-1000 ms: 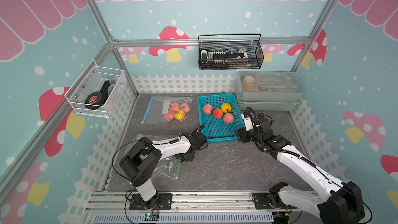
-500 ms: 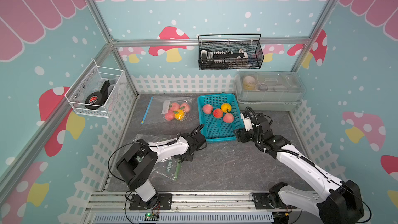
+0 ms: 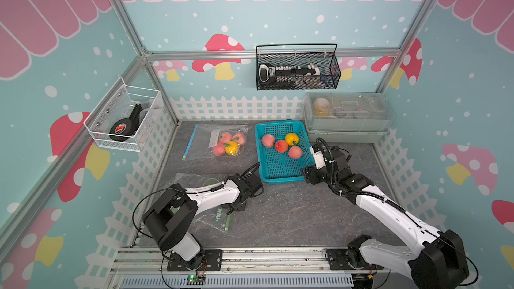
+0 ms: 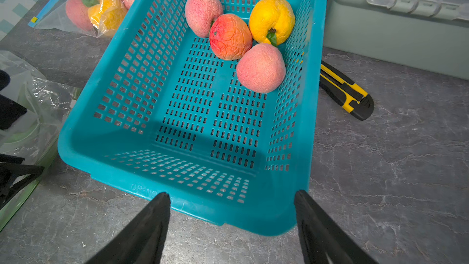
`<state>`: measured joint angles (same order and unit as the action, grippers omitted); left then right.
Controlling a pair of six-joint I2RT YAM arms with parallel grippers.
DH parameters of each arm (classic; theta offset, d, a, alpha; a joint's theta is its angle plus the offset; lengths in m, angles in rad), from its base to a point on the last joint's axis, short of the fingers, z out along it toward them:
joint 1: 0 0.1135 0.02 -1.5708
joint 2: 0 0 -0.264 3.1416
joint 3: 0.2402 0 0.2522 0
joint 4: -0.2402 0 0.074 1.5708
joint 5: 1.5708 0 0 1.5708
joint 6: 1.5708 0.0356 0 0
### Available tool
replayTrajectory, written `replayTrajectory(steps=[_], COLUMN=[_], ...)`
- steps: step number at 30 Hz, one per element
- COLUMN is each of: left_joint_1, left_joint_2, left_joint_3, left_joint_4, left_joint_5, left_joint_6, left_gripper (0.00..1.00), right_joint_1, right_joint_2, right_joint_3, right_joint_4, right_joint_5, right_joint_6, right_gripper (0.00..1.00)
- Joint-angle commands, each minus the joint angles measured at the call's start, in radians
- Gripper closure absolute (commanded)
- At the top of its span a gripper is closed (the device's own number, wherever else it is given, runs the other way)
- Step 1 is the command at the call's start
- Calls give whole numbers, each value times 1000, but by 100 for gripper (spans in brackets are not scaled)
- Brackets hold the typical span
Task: Place the peach in a zip-top bag and seal the zipper
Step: Open the zipper of the food storage bag at the center of the board.
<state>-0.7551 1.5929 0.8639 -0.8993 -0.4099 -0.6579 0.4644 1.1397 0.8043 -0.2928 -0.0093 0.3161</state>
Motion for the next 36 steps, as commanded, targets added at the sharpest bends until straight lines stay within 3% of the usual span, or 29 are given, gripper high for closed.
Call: replayTrajectory(steps=[1, 4, 13, 17, 21, 28, 36], left_joint_1=[-4, -4, 2, 10, 11, 11, 44], left_joint_2=[-20, -13, 14, 24, 4, -222, -461], left_joint_3=[-8, -12, -51, -57, -54, 4, 106], left_joint_4=[-7, -9, 47, 62, 62, 17, -19], left_joint_5=[-46, -68, -77, -64, -63, -45, 135], left_joint_6=[-42, -50, -61, -60, -56, -18, 35], left_gripper=[67, 68, 84, 100, 100, 100, 100], right_joint_1=[-4, -5, -5, -4, -4, -4, 85], right_joint_2=[6, 5, 4, -3, -5, 3, 93], right_joint_3=[13, 12, 10, 9, 8, 22, 87], right_joint_4=[6, 6, 5, 6, 6, 25, 112], right_joint_5=[-12, -11, -22, -26, -37, -133, -305], right_joint_6=[17, 17, 17, 18, 21, 8, 31], right_gripper=[22, 22, 22, 22, 22, 22, 23])
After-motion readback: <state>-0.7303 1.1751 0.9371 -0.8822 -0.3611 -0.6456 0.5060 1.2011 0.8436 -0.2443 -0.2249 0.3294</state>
